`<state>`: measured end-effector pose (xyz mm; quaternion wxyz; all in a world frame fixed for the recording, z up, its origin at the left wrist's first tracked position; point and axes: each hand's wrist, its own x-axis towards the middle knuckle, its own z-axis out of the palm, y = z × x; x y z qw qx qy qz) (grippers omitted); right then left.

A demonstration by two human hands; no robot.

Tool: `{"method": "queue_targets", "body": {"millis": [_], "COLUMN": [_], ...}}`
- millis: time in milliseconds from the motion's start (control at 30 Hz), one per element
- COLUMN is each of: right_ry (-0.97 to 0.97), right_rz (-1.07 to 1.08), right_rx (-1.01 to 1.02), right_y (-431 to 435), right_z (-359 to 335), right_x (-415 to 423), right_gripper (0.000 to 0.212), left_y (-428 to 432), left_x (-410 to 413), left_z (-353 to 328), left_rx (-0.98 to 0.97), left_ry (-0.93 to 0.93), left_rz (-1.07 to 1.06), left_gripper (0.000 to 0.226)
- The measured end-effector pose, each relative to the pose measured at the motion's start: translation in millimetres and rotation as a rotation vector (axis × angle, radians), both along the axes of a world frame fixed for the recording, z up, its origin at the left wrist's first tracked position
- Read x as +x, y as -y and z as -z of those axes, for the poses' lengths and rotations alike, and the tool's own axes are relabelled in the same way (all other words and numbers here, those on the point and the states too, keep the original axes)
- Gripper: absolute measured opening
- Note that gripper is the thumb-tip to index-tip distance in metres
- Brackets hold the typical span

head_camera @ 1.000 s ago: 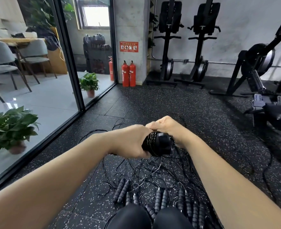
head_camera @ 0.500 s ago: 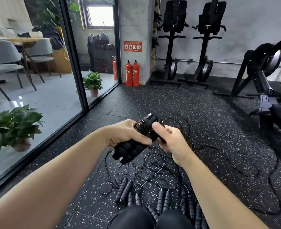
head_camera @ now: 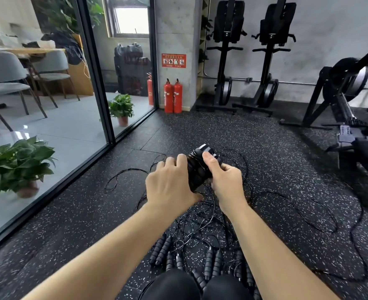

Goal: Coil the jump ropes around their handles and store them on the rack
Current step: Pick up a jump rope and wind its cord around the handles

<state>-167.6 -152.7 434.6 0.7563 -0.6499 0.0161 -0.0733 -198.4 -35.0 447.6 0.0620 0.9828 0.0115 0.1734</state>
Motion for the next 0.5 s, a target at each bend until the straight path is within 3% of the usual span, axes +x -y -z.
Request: {"method": "queue_targets", "body": {"millis": [100, 200, 267, 400, 500], "right_ry": [-0.015, 0.005, 0.043, 0.154, 0.274], "right_rz": [-0.017, -0.071, -0.078, -0.051, 0.003], "right_rx": [-0.040, -0.195, -0.475, -1.101, -1.314], "right_y": [1, 6, 9, 10, 6], "right_z": [-1, -2, -2, -3, -20], "right_x": [-2, -5, -10, -28, -41], "right_gripper": [0.043, 0.059, 0.068, 0.035, 0.032], "left_y": [-3, -7, -12, -25, -29], "left_x": [6, 10, 14, 27, 31], "left_z": [8, 7, 4, -3, -5], "left_rx": [-0.018, -0.051, -0.091, -0.032, 0.066], "left_ry": [0.084, 0.092, 0.091, 0.071, 0.043], "left_rz": [-0.013, 0.005, 0.002, -0.047, -0.060], "left_gripper": [0.060, 0.047, 0.042, 0.037, 0.033]}}
